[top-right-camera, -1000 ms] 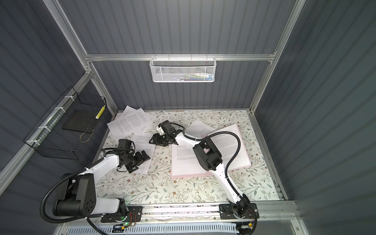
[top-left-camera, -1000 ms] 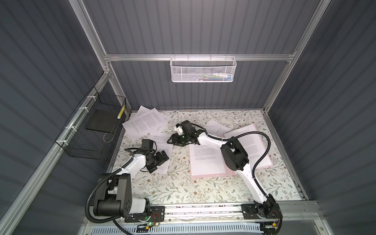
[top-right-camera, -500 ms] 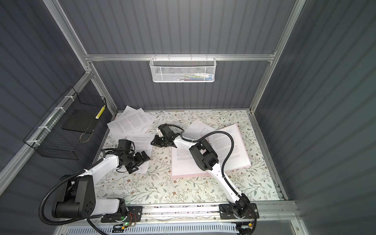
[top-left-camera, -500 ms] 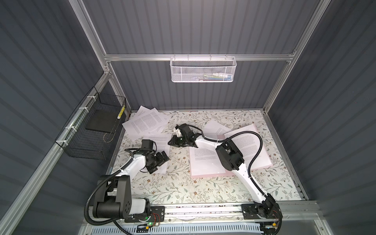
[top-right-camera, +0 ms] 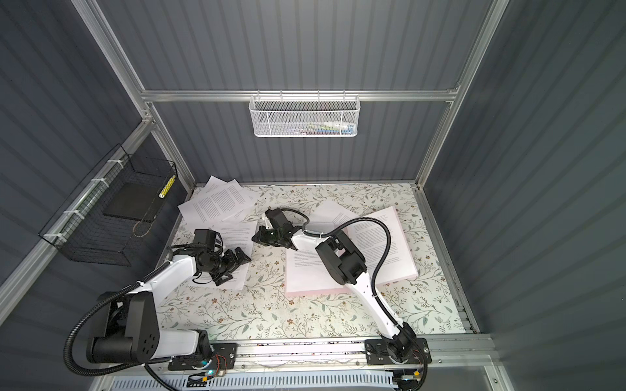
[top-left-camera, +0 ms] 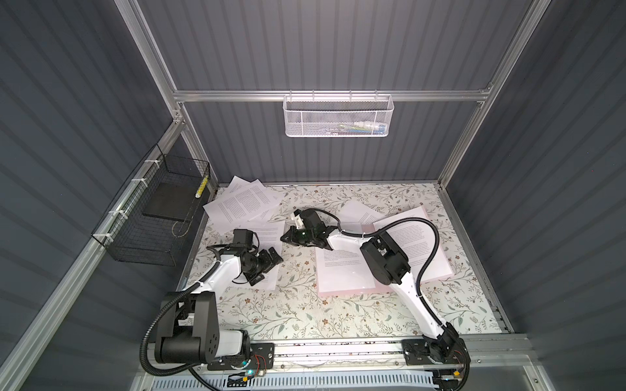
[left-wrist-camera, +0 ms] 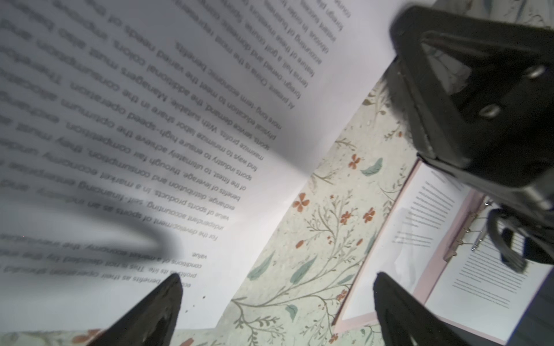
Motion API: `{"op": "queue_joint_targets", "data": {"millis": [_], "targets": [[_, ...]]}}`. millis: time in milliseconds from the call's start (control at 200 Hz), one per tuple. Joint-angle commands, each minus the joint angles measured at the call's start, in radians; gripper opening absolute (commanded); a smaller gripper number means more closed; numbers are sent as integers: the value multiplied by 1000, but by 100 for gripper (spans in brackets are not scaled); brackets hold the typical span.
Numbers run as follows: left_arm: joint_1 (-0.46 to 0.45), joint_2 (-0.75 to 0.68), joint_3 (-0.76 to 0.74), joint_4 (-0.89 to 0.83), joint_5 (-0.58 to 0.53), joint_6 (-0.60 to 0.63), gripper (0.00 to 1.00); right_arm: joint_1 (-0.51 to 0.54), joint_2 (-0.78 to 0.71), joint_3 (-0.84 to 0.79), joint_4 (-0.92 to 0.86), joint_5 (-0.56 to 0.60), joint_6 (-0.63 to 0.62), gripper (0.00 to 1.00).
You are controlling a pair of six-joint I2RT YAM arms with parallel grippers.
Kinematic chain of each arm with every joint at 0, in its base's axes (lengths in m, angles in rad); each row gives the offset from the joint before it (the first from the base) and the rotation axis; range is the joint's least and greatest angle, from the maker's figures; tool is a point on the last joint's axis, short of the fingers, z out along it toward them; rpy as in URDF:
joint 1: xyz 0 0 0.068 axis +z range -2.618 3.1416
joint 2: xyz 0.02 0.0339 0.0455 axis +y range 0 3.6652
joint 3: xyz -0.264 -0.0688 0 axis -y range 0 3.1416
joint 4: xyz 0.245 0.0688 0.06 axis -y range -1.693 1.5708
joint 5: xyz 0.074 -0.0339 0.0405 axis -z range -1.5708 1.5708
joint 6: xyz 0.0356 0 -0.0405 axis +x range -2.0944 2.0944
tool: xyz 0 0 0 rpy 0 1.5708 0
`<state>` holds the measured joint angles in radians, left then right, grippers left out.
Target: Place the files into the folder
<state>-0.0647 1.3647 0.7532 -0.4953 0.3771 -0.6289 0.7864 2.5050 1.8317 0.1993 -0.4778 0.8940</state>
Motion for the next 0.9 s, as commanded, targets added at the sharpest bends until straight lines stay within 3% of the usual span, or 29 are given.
{"op": "queue_joint_targets", "data": {"millis": [0, 100, 195, 335, 430, 575, 615, 680, 755, 800, 851, 896], "targets": [[5, -47, 71, -24, 115, -9, 100, -16, -99, -71, 83, 46, 0, 0], [5, -98, 69, 30, 189, -98, 100, -38, -195, -199, 146, 113, 23, 0], [-31, -147, 3, 186, 240, -260, 100, -61, -284, -334, 230, 205, 83, 0], [-181, -163, -58, 392, 193, -468, 100, -84, -404, -514, 328, 322, 143, 0], [-231, -181, -120, 525, 155, -583, 100, -105, -465, -618, 398, 357, 179, 0], [-236, -179, -88, 477, 161, -541, 100, -129, -568, -791, 470, 417, 201, 0], [-236, -176, -52, 402, 156, -485, 100, -138, -581, -805, 462, 392, 193, 0], [-236, -177, 0, 255, 42, -386, 100, -151, -573, -790, 426, 329, 168, 0], [-234, -154, 27, 240, 0, -343, 100, -157, -547, -701, 265, 248, 92, 0], [-234, -127, 73, 153, -71, -284, 100, -154, -523, -623, 129, 214, 19, 17], [-230, -101, 98, 79, -160, -245, 100, -146, -487, -540, 21, 169, -57, 28], [-213, -88, 82, 82, -175, -231, 100, -139, -458, -468, -64, 152, -125, 39]]}}
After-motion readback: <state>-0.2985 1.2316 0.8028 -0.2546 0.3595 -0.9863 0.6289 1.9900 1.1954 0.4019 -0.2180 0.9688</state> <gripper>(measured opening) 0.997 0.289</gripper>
